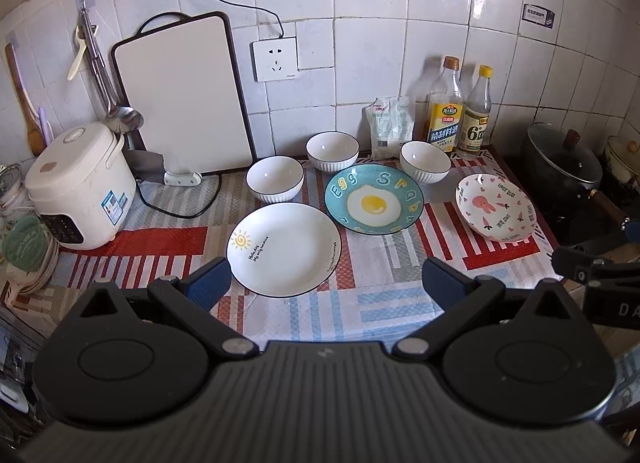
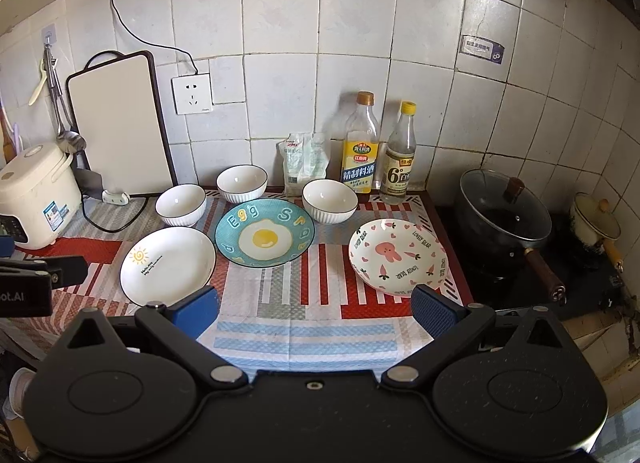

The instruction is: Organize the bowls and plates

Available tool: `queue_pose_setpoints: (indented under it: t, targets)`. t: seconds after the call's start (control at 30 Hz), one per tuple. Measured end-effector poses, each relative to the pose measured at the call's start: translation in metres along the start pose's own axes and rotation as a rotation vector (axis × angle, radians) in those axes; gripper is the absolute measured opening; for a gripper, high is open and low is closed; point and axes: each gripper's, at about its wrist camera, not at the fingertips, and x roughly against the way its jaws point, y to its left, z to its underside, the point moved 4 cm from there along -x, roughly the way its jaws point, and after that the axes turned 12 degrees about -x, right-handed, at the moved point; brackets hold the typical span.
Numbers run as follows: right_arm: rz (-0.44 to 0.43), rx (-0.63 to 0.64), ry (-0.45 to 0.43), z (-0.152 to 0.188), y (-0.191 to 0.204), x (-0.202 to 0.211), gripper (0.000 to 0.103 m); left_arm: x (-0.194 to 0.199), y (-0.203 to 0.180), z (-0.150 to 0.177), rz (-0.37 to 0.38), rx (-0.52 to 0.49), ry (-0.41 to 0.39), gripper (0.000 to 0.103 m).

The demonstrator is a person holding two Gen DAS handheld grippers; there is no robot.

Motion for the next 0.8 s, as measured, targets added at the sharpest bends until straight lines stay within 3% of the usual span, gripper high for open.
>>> queue_pose_setpoints:
  t: [0.8]
  targets:
    - [-0.027,-0.018,-0.022,-0.0005,-0.0038,0.0011,0.103,-0.0029,0.0007,0.0032,0.063,0.012,0.009,0.103]
